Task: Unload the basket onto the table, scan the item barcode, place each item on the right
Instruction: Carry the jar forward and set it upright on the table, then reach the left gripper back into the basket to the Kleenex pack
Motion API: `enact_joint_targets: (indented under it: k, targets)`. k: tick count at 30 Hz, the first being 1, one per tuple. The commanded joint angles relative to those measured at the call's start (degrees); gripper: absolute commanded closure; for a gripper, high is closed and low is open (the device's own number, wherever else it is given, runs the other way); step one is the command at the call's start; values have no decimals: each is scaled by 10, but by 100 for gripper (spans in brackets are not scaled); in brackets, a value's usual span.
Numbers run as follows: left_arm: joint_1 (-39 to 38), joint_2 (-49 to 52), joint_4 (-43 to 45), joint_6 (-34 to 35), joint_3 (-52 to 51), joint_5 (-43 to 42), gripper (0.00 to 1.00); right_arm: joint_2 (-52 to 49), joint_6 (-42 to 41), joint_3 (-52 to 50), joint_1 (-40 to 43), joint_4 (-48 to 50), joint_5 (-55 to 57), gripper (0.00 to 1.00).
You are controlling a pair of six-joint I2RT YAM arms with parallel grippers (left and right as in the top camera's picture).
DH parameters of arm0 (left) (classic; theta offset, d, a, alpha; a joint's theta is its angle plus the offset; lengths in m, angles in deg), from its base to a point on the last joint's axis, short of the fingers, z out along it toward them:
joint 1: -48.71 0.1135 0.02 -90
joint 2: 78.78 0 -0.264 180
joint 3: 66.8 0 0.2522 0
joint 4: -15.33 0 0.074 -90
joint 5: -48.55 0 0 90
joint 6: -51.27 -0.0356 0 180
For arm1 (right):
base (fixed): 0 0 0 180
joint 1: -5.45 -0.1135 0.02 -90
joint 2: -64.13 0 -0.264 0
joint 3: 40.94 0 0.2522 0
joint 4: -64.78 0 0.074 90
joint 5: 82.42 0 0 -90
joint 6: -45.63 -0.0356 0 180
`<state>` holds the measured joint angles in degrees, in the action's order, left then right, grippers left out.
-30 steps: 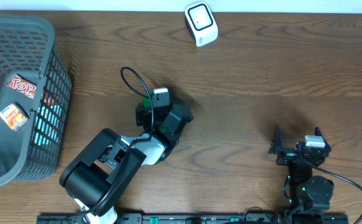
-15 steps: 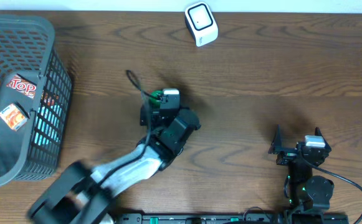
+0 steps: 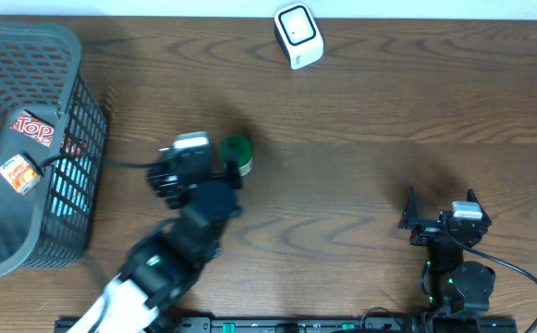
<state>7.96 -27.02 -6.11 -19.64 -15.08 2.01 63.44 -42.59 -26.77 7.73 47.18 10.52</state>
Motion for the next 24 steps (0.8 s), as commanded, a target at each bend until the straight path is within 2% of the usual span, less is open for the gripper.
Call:
enact_joint_targets:
  k: [1,5,11,18,24]
  targets:
    - [44,-68,-25,0,14,-5,2,3,5,-1,-3,-2,0,1]
    - [128,-118,-76,-16,67,-70,2,3,4,-1,-3,-2,0,1]
    - [271,-90,-199,-28,227,-160,2,3,4,-1,-3,-2,-1,1]
    - [427,50,-401,-39,489,-207,2,3,4,-1,-3,-2,0,1]
    - [546,191,-539,-30,642,-271,2,3,5,-1,-3,-2,-1,1]
